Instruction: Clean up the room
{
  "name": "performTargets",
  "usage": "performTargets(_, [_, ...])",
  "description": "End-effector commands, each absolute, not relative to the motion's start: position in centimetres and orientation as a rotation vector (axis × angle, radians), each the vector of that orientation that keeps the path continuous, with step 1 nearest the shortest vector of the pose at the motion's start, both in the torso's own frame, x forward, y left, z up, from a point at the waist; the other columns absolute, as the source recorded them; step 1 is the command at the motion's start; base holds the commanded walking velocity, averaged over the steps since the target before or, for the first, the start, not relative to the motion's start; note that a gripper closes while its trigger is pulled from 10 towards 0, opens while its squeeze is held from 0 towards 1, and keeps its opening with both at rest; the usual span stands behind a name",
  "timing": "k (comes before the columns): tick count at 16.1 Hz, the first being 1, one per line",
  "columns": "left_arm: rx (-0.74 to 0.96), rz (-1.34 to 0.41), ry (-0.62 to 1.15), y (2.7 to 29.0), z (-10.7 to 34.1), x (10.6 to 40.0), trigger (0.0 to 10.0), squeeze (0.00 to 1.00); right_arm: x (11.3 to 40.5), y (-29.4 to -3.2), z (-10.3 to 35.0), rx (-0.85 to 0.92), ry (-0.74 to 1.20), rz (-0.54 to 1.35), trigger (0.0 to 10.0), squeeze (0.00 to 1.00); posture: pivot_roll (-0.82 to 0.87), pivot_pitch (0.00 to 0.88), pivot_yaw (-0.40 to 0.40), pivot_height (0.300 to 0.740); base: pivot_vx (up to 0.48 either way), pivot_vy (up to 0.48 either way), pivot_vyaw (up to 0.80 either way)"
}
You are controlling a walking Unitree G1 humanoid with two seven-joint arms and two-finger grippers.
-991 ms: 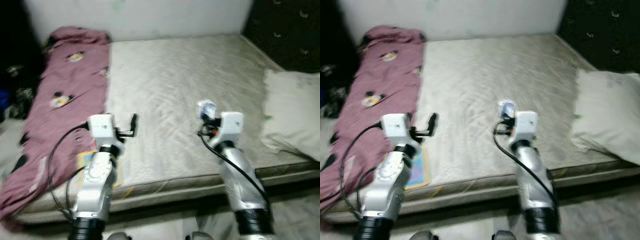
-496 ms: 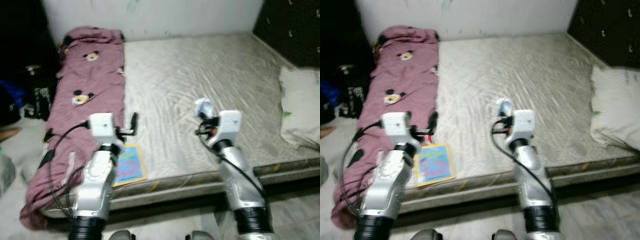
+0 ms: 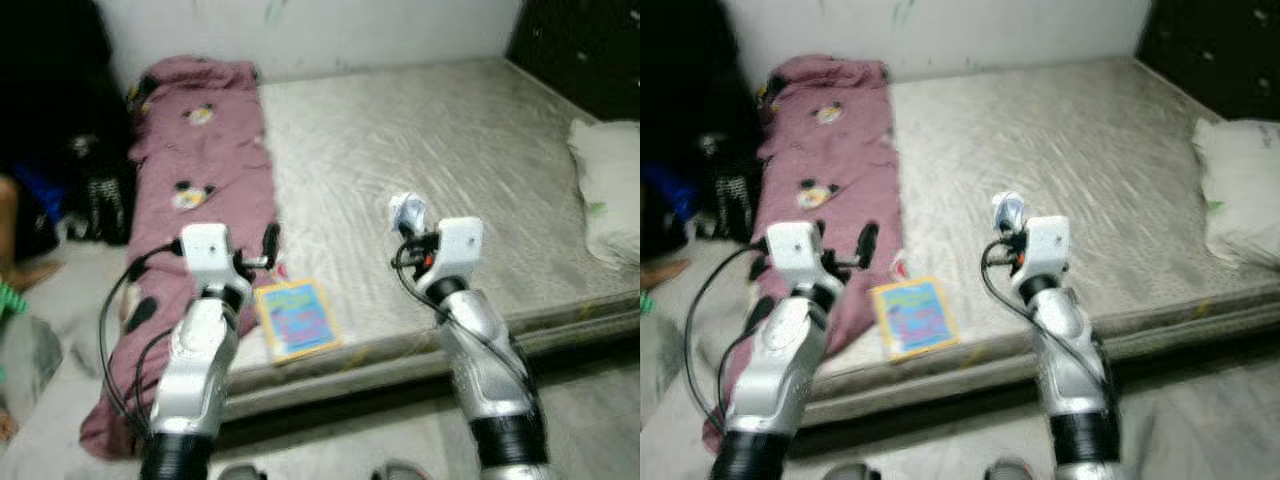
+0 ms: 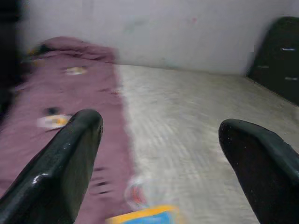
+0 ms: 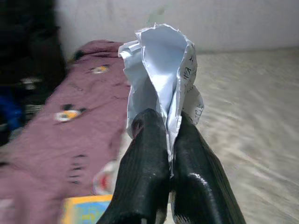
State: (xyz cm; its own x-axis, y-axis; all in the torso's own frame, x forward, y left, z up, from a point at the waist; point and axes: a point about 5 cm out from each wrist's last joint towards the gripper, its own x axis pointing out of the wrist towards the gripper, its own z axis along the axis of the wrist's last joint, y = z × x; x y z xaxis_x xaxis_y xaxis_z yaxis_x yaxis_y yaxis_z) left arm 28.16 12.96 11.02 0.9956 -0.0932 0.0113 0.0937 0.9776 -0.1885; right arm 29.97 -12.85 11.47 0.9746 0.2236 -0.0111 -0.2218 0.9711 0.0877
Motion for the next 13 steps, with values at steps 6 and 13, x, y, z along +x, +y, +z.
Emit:
performTargets(6, [-0.167, -0.056, -0.012, 13.7, 11.1, 28.2, 10.0, 0.00, 30.0, -12.8, 12.1, 0.073, -0.012, 0.246, 10.0, 0.00, -0.11, 0.000, 0.031, 0.740, 0.000, 0.480, 0.00])
performTargets(13, [-0.156, -0.011, -0.008, 14.4, 11.3, 28.4, 10.0, 0.00, 29.9, -12.3, 12.2, 0.043, -0.024, 0.283, 10.0, 0.00, -0.11, 0.000, 0.031, 0.740, 0.000, 0.107, 0.11])
